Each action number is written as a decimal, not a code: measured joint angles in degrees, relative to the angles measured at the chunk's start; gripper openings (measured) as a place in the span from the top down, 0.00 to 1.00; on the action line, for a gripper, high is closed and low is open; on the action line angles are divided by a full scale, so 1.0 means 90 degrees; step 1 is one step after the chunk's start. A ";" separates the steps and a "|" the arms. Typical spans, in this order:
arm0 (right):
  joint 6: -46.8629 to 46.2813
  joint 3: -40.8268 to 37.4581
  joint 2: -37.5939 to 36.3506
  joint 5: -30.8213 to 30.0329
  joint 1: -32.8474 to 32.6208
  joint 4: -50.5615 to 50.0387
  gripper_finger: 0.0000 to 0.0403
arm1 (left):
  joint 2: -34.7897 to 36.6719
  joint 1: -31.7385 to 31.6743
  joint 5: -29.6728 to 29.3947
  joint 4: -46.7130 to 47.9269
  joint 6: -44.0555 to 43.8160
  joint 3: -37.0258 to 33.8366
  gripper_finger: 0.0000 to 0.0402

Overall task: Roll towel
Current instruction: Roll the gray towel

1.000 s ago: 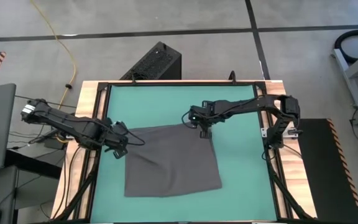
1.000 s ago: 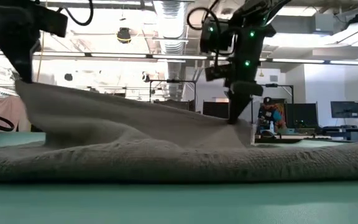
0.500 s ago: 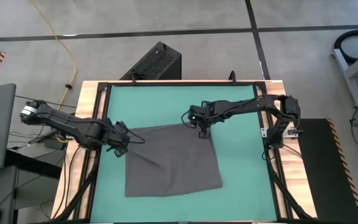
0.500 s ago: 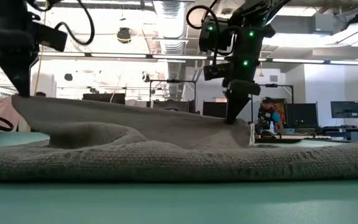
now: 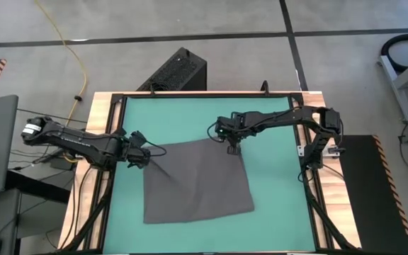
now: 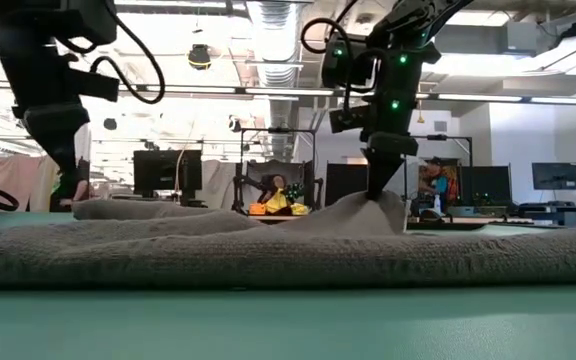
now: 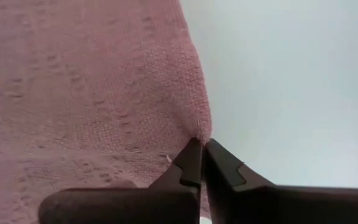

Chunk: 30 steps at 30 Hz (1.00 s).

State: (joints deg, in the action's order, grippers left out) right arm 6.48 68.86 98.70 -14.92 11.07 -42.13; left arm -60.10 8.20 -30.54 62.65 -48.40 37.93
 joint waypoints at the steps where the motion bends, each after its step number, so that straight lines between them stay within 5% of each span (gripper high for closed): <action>1: -0.0001 0.0000 0.0000 -0.0001 -0.0002 0.0037 0.91 | 0.0000 -0.0021 0.0044 -0.0028 -0.0013 0.0000 1.00; 7: 0.0129 0.0002 0.0000 -0.0044 0.0096 0.0403 0.74 | 0.0063 0.0178 0.0772 -0.0366 0.0078 0.0048 1.00; 12: 0.0662 0.0002 -0.0093 -0.0157 0.0211 0.0902 0.59 | 0.0179 0.1125 0.1153 -0.1271 -0.0354 0.0138 1.00; 20: 0.0659 0.0010 -0.0786 -0.0578 0.0335 0.1320 0.48 | 0.0051 0.3046 0.0300 -0.2125 -0.2919 0.0111 1.00; 30: 0.0288 0.0010 -0.1273 -0.0527 -0.0112 0.1028 0.49 | -0.1808 0.4690 -0.0303 -0.3804 -0.5457 0.0069 1.00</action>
State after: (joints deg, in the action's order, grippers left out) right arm 9.07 68.95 87.24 -19.66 10.06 -32.88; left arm -76.37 50.41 -33.27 28.41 -97.52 38.55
